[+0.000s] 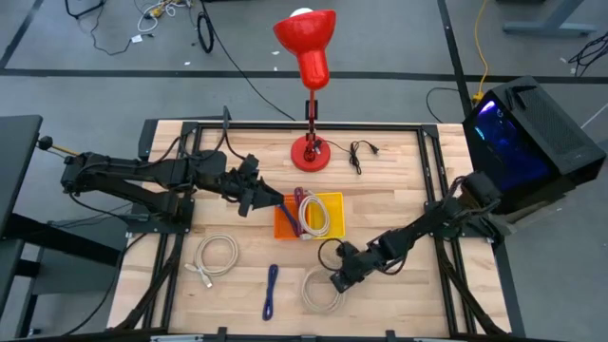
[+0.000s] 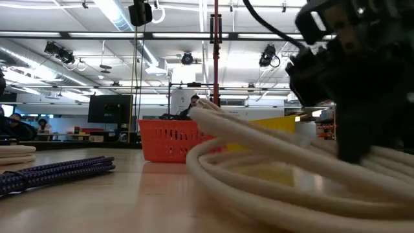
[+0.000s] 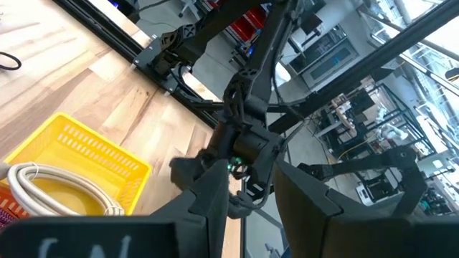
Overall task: Pick & Place USB Port
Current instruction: Put the right brown HDMI cable into the yellow bin
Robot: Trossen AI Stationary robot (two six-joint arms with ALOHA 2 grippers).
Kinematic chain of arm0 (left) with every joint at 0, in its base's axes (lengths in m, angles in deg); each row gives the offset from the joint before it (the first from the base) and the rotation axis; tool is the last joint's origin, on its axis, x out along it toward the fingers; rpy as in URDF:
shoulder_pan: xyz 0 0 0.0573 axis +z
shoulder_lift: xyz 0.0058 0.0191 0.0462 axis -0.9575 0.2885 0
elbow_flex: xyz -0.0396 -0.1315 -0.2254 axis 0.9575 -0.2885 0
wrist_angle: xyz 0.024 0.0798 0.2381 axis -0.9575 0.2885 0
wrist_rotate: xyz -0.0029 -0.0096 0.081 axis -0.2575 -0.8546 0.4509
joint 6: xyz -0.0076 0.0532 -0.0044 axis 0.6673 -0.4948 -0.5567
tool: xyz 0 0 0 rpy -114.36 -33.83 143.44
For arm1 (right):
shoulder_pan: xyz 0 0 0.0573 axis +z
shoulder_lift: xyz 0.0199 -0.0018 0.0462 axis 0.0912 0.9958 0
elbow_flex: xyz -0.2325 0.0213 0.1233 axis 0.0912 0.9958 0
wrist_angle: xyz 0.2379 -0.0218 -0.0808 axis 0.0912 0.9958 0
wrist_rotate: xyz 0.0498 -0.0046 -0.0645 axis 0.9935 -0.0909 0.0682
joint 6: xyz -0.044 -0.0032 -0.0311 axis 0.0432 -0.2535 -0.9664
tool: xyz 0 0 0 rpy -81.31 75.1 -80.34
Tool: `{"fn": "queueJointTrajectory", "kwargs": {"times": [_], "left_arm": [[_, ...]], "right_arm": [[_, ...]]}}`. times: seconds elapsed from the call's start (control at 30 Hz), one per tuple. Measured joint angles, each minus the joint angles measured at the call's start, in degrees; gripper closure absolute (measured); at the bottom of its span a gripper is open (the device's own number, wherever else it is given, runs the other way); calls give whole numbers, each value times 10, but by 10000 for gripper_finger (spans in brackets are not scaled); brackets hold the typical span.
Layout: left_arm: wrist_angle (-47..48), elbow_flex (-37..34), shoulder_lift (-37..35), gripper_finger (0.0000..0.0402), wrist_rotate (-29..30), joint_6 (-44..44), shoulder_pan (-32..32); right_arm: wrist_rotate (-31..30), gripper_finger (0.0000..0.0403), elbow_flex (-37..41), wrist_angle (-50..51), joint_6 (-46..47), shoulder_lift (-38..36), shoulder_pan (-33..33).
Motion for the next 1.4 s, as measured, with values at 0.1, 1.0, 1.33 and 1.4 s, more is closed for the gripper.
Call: {"fn": "queueJointTrajectory", "kwargs": {"times": [0.1, 1.0, 1.33, 1.4], "left_arm": [[0, 0, 0, 285, 0, 0, 0], [-16, 0, 0, 285, 0, 4, 0], [-18, 0, 0, 285, 1, 6, 0], [-19, 0, 0, 285, 1, 6, 0]], "right_arm": [[-31, 387, -11, 58, -9, -38, -1], [-164, 387, -14, 177, -209, -235, -160], [-101, 387, -14, 182, -281, -228, -237], [-99, 387, -14, 194, -289, -228, -244]]}}
